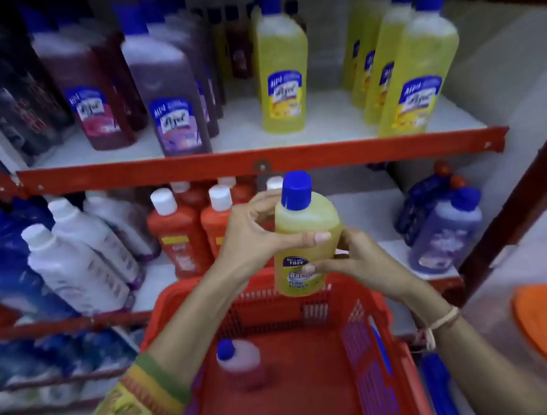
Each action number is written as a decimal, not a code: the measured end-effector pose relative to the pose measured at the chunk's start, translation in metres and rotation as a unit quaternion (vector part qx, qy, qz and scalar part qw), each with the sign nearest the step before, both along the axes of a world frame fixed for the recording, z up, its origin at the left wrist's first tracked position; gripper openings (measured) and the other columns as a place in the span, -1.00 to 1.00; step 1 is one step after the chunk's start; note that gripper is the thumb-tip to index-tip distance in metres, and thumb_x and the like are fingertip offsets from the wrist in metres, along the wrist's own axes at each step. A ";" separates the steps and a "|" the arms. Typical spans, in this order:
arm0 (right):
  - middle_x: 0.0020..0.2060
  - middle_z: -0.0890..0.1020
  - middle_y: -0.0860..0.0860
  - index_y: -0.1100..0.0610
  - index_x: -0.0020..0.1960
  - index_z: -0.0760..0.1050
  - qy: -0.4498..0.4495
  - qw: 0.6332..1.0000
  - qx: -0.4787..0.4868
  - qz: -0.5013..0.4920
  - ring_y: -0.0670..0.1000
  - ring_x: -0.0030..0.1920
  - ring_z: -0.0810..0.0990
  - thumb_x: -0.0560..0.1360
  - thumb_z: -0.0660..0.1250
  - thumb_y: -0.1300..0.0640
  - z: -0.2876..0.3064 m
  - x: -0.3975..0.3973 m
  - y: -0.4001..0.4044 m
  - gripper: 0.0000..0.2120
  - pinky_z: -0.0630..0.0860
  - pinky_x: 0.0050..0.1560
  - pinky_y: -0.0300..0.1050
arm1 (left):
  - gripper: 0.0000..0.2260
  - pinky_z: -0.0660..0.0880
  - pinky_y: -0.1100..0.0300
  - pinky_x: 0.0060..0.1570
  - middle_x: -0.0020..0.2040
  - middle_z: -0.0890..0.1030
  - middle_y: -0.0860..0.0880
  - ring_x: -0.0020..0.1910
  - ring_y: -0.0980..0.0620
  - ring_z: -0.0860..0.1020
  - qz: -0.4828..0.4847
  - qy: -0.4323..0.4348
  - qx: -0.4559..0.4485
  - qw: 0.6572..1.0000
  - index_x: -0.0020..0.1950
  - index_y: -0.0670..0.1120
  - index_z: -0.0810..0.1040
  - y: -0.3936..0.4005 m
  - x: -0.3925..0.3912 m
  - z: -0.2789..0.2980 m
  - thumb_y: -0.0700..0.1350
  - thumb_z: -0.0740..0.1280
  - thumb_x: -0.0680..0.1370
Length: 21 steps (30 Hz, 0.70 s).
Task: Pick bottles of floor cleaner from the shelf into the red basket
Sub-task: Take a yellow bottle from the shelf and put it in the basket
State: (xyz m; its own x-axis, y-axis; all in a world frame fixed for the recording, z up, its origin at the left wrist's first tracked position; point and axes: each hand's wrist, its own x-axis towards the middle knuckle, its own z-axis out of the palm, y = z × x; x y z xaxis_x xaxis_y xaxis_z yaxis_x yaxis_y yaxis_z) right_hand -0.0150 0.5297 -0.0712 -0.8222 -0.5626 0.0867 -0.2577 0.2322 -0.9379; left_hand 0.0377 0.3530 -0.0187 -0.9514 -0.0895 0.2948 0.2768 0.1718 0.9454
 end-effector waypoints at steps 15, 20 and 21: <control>-0.01 0.73 0.15 0.14 0.07 0.63 -0.063 0.954 0.272 -0.111 0.04 0.02 0.68 0.23 0.56 0.21 -0.193 0.048 -0.014 -0.58 0.51 -0.04 -0.14 | -0.40 0.50 0.35 -0.19 -0.20 0.70 0.05 -0.21 0.18 0.59 0.035 -0.298 0.025 0.953 -0.02 -0.19 0.65 0.002 0.037 -0.242 -0.28 0.67 -0.04; 0.05 0.70 0.15 0.05 0.16 0.58 -0.095 0.922 0.365 -0.089 0.15 0.14 0.63 0.33 0.46 0.13 -0.218 0.059 -0.025 -0.61 0.53 0.09 -0.04 | -0.36 0.51 0.37 -0.22 -0.08 0.66 -0.17 -0.14 0.02 0.56 0.056 -0.347 0.010 0.936 0.05 -0.30 0.60 0.000 0.051 -0.278 -0.34 0.65 -0.01; 0.06 0.70 0.15 0.04 0.17 0.58 -0.094 0.919 0.374 -0.082 0.16 0.14 0.62 0.35 0.44 0.15 -0.221 0.060 -0.026 -0.62 0.53 0.10 -0.04 | -0.36 0.51 0.37 -0.22 -0.09 0.66 -0.15 -0.17 0.06 0.56 0.058 -0.349 0.009 0.935 0.06 -0.31 0.60 0.000 0.055 -0.282 -0.35 0.65 0.00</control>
State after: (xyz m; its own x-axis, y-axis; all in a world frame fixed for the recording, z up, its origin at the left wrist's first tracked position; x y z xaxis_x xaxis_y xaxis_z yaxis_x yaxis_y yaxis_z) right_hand 0.0446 0.5034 -0.2927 -0.8620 -0.2741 -0.4265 -0.0110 0.8511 -0.5248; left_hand 0.0923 0.3530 -0.3010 -0.8949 -0.2025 -0.3978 -0.4291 0.1453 0.8915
